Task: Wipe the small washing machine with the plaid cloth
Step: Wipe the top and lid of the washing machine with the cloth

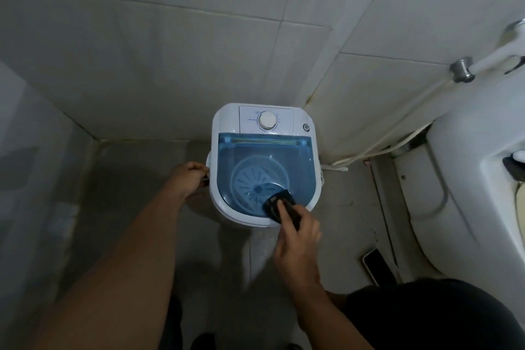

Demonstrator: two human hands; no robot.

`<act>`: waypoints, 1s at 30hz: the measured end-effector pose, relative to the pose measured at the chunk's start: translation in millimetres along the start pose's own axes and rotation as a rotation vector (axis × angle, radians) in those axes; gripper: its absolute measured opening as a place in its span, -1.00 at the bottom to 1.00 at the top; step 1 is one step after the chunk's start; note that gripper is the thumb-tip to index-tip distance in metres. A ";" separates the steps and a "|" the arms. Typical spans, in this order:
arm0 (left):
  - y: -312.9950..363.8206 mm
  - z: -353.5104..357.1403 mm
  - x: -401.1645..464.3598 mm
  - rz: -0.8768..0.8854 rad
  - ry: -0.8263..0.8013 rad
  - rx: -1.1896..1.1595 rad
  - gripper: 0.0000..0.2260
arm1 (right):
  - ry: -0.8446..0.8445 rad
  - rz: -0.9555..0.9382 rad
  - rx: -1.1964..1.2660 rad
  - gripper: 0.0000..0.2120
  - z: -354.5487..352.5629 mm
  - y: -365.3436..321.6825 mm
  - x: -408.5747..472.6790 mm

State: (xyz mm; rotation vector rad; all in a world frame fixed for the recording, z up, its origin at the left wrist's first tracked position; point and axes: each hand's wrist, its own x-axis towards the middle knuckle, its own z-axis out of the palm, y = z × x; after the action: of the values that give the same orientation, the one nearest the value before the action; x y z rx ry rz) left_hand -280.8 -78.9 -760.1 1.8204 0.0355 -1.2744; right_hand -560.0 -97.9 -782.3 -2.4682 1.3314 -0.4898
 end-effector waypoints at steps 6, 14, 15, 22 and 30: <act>0.4 -6.0 -6.9 -0.003 -0.037 0.006 -0.93 | -0.250 -0.278 -0.103 -0.35 18.0 -67.5 13.7; 2.3 -14.4 -6.9 -0.103 -0.086 -0.122 -0.54 | -0.363 -0.602 -0.211 -0.34 10.8 -53.6 22.1; 2.9 -16.1 -8.0 -0.102 -0.093 -0.132 -0.47 | -0.362 -0.631 -0.235 -0.33 6.9 -40.9 17.6; -1.2 -29.4 -7.4 -0.159 -0.161 -0.265 -0.06 | -0.334 -0.731 -0.324 -0.45 4.7 -42.1 43.5; -0.8 -29.6 -12.0 -0.197 -0.162 -0.319 0.14 | -0.293 -0.701 -0.463 -0.43 35.6 -103.8 257.5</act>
State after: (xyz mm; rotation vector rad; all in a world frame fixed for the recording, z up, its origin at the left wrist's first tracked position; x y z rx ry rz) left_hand -264.9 -53.5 -749.1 1.4641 0.3185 -1.4583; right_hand -335.3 -256.9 -731.6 -3.2101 0.4682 0.0699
